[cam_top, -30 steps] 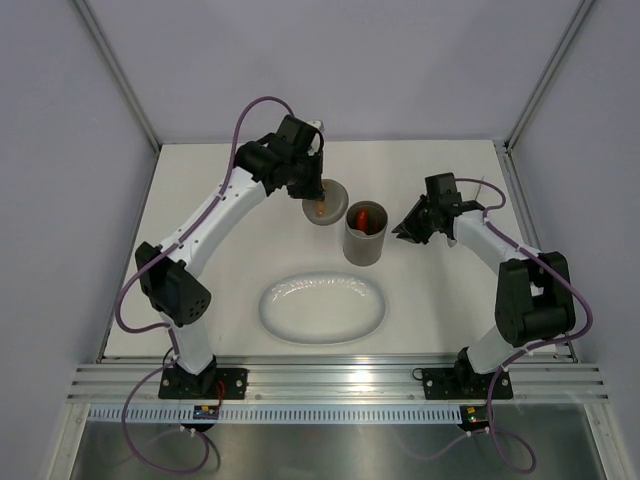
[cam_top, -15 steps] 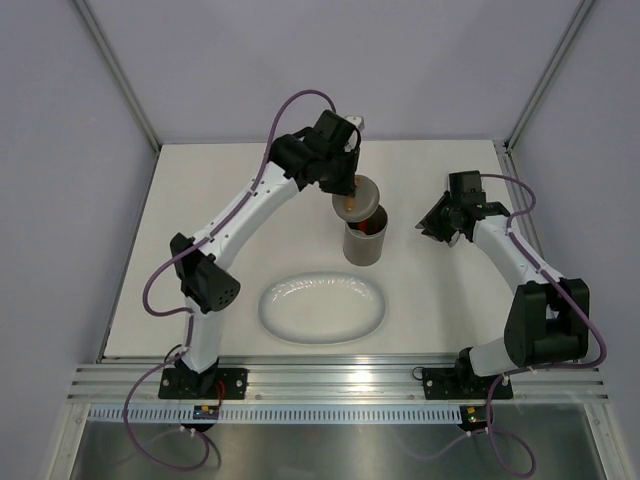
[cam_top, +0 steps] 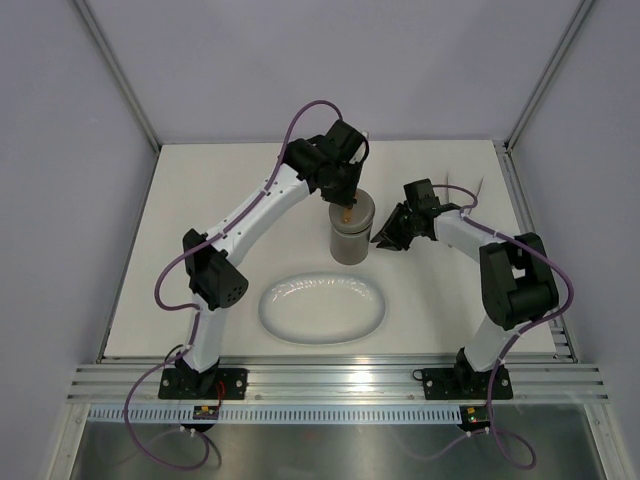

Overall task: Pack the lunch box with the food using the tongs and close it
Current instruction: Move the packing box to the center of the board, then close the box lid on the packing box.

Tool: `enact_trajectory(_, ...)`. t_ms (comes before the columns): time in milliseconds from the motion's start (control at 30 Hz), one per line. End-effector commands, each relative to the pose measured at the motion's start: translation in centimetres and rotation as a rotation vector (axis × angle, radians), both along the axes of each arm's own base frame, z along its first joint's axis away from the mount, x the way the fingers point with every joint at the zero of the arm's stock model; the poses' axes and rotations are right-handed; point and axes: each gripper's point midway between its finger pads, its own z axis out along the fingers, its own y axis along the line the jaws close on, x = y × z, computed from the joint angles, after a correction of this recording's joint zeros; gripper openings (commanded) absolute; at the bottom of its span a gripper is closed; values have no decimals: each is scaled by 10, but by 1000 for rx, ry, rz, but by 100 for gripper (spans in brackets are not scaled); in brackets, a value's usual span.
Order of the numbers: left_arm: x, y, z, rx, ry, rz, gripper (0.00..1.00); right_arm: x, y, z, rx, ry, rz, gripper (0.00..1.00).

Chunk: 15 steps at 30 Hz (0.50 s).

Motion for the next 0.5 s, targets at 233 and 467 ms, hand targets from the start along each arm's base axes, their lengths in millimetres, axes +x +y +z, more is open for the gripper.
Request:
enact_trajectory(233,3,4,17,10,-59,-18,0,19,2,37,-11,-109,-5,32)
enact_trajectory(467,3,2,7,19,-32,-27,0,9,-13,39,-72,-117,-31,33)
